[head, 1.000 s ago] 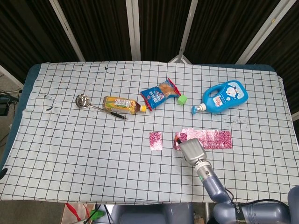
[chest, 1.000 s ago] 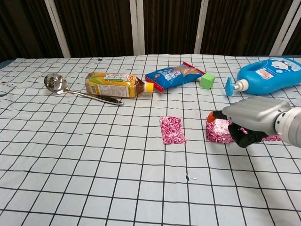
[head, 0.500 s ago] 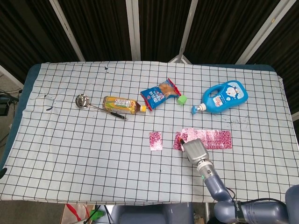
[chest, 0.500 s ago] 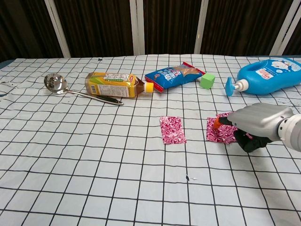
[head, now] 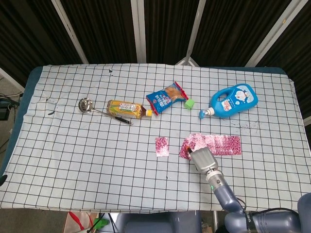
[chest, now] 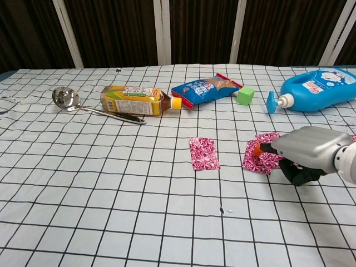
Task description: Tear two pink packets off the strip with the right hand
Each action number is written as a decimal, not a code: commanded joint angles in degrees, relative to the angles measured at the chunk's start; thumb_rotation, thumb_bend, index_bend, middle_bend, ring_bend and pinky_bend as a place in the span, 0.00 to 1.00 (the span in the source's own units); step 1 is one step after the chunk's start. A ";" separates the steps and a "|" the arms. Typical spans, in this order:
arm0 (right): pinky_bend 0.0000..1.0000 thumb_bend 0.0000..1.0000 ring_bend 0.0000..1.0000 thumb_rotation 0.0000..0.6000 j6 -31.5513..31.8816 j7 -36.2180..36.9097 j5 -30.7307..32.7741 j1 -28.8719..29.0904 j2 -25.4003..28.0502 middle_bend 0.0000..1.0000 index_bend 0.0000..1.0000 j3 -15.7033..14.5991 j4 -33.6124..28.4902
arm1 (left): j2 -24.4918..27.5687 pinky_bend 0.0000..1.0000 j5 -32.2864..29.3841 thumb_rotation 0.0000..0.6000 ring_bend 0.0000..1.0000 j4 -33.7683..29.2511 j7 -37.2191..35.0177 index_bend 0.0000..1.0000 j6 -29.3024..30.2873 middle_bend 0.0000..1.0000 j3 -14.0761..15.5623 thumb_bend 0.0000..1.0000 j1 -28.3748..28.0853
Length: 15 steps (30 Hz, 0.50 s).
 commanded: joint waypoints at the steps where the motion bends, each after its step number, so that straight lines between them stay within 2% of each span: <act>1: 0.64 0.89 0.85 1.00 0.33 -0.22 -0.61 -0.19 -0.07 0.85 0.17 -0.60 -0.66 | 0.01 0.08 0.12 1.00 0.00 0.00 -0.06 0.16 0.07 0.03 0.04 0.28 0.03; 15: 0.64 0.89 0.85 1.00 1.74 -0.93 -3.31 -1.13 0.34 0.85 0.18 -3.31 -4.51 | 0.18 0.08 0.14 1.00 0.00 0.17 -0.67 0.16 0.16 0.03 0.00 0.28 0.09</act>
